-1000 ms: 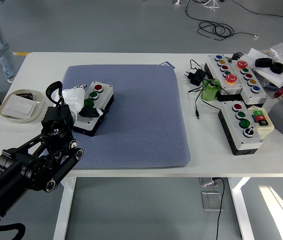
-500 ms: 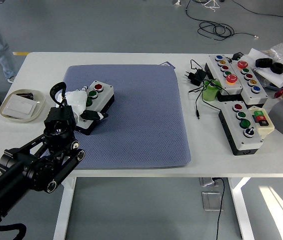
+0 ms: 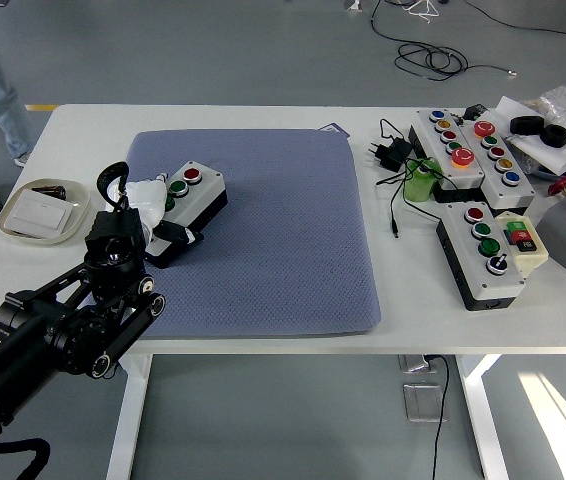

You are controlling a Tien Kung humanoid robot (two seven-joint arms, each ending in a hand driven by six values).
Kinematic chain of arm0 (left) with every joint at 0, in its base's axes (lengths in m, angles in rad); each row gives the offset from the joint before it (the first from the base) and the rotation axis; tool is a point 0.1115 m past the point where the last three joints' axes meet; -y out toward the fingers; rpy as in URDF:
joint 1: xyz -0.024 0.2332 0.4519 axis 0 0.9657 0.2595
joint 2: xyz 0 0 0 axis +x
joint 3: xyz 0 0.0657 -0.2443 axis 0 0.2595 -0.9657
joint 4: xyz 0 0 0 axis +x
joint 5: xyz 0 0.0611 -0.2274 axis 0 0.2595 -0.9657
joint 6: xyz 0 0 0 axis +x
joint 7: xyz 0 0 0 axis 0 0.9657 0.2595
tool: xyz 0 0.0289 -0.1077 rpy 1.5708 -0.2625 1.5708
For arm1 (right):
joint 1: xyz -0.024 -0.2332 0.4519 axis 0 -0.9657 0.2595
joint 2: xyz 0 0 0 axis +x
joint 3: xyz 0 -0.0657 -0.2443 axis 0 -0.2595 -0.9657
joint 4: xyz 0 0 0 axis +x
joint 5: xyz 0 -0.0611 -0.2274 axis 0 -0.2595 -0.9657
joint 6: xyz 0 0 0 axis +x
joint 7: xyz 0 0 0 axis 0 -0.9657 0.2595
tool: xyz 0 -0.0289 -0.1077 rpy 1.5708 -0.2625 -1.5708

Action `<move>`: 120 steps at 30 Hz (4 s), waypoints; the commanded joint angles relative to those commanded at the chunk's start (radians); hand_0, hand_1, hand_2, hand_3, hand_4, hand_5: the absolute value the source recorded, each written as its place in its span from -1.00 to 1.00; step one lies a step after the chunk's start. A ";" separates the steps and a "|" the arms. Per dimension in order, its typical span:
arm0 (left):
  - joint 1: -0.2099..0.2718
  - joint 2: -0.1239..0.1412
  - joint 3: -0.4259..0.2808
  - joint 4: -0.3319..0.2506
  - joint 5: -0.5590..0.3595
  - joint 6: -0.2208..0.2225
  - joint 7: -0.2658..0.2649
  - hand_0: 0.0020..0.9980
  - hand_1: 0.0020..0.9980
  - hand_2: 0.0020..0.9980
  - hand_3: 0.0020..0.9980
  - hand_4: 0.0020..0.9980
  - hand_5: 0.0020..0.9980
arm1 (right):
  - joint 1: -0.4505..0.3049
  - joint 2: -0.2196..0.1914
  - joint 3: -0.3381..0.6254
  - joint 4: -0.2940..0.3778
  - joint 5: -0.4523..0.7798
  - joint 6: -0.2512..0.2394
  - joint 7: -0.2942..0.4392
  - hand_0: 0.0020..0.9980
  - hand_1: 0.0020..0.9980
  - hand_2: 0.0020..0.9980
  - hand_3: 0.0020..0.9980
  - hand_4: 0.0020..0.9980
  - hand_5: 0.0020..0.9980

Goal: Pick up the button,place it on the desk,press the button,press the button

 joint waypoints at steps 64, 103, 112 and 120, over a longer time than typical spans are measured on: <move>-0.008 0.128 0.144 -0.089 0.000 0.209 -0.624 -0.52 -0.28 -0.47 -0.32 0.30 -1.00 | 0.001 0.001 0.000 0.000 -0.001 -0.001 -0.002 0.58 0.60 0.64 0.50 -0.18 -0.04; -0.021 0.134 0.215 -0.042 0.000 0.165 -0.642 -0.08 0.14 0.19 0.16 0.55 -0.77 | -0.001 0.000 -0.001 0.000 -0.002 0.001 -0.003 0.58 0.60 0.64 0.50 -0.18 -0.04; -0.020 0.130 0.210 -0.045 0.000 0.117 -0.630 0.46 0.40 0.39 0.39 0.69 -0.50 | -0.001 0.000 -0.001 0.000 -0.002 0.000 -0.003 0.58 0.60 0.64 0.50 -0.18 -0.04; -0.021 0.130 0.202 -0.046 0.000 0.130 -0.633 0.49 0.40 0.40 0.41 0.69 -0.50 | 0.002 -0.002 0.001 0.000 -0.005 0.001 -0.003 0.58 0.60 0.64 0.50 -0.18 -0.04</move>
